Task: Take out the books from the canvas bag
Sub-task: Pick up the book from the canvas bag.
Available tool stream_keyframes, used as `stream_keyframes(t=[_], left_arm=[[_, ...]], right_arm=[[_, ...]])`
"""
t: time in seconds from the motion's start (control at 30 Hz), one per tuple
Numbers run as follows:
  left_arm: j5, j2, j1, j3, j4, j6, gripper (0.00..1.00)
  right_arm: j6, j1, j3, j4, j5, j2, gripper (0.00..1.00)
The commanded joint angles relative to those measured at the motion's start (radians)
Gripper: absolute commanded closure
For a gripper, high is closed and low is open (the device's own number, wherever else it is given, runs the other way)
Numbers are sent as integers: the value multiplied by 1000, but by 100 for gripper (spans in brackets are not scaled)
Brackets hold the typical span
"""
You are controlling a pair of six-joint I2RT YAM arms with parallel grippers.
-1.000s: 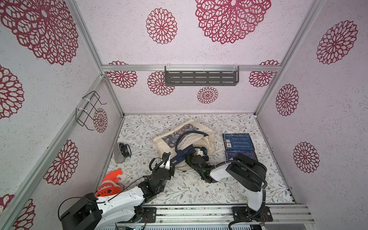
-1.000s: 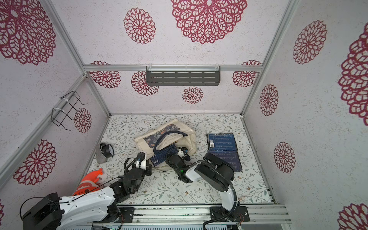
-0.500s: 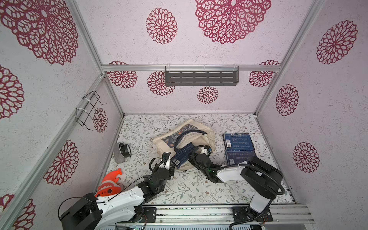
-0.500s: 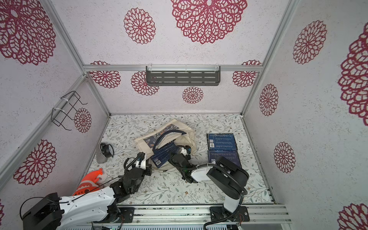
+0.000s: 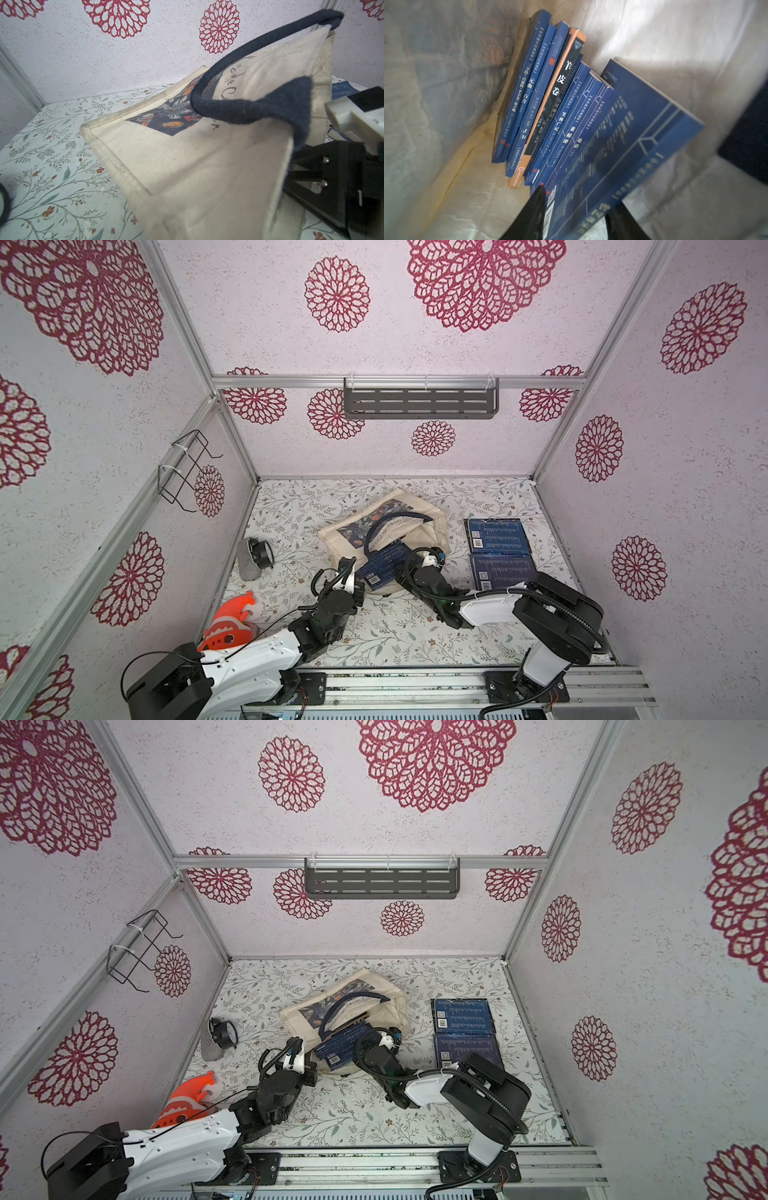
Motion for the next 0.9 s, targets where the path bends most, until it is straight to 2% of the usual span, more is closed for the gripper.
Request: stream_keyframes(t=[0.0, 0.1, 0.27, 0.4, 0.53, 0.7, 0.87], left_arm=[[1, 3, -14, 42, 32, 1, 100], [4, 3, -15, 43, 31, 0, 100], [3, -9, -15, 43, 21, -5, 100], [-9, -19, -16, 45, 7, -9, 100], [-52, -9, -17, 70, -45, -22, 100], [-63, -7, -16, 76, -59, -34, 100], [-71, -9, -16, 82, -74, -33, 100]], right_arm=[[25, 7, 27, 98, -26, 45, 52], [40, 9, 32, 138, -34, 82, 57], [28, 10, 24, 159, -21, 80, 80], [19, 10, -24, 150, 12, 19, 92], [-8, 9, -64, 113, 19, -55, 97], [-17, 4, -127, 83, 20, -163, 98], [-107, -1, -156, -41, 71, -341, 100]])
